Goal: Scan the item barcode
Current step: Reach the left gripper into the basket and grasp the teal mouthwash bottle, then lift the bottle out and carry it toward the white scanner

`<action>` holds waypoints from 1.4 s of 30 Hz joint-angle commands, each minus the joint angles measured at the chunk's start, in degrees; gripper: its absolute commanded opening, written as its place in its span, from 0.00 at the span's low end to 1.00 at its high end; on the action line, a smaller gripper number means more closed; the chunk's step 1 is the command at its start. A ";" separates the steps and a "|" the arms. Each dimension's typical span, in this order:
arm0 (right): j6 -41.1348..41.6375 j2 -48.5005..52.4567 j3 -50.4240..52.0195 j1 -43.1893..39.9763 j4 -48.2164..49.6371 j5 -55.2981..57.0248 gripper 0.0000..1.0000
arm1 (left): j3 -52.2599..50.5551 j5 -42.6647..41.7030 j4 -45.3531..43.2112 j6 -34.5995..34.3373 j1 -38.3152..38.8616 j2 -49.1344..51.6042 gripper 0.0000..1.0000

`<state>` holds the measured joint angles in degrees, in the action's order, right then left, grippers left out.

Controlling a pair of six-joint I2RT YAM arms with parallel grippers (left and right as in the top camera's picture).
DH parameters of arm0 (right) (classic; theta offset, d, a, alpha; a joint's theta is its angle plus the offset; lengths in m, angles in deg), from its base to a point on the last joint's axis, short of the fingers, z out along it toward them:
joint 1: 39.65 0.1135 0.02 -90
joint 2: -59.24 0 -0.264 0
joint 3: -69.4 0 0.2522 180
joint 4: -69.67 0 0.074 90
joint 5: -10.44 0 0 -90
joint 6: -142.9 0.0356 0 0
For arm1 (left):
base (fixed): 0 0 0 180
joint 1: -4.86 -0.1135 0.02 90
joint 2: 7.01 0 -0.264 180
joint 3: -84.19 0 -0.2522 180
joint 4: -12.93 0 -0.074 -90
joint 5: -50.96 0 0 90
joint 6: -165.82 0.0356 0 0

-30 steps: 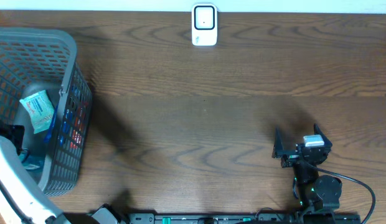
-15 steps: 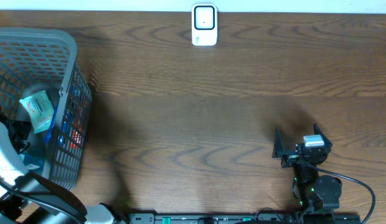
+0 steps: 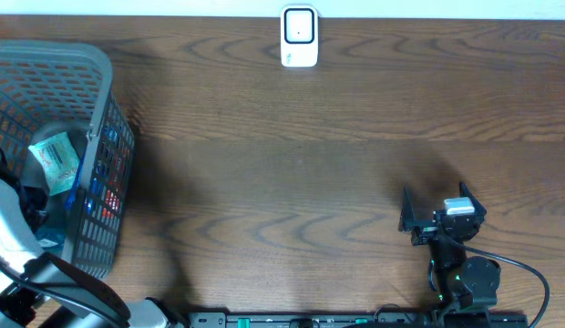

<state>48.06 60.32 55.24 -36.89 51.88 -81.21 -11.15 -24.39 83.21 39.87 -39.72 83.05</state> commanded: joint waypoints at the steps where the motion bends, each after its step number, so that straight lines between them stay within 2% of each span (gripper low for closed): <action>1: -0.37 0.04 0.09 0.33 -0.24 0.22 0.99 | -3.28 -2.05 0.42 -0.26 -0.24 1.51 0.45; 5: -0.37 0.04 0.07 0.33 -0.24 0.22 0.99 | -3.02 -2.05 0.42 -0.26 -0.24 0.37 0.38; 9: -0.37 0.04 0.07 0.33 -0.24 0.22 0.99 | -0.26 -2.84 1.57 0.22 -0.24 -1.49 0.38; 18: -0.37 0.04 0.07 0.33 -0.24 0.22 0.99 | 14.23 -7.58 6.36 1.90 -0.24 -8.96 0.38; 28: -0.37 0.04 0.07 0.33 -0.24 0.22 0.99 | 28.15 -24.92 7.26 2.73 1.62 -19.45 0.38; 35: -0.37 0.04 0.09 0.33 -0.26 0.22 0.99 | 32.22 -34.53 7.26 2.49 11.65 -25.29 0.38; 42: -0.37 0.04 0.09 0.33 -0.24 0.22 0.99 | 32.20 -35.52 7.28 0.46 31.26 -26.12 0.38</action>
<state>48.06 60.32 55.24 -36.89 51.88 -81.23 19.58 -57.20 91.25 41.30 -14.89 56.58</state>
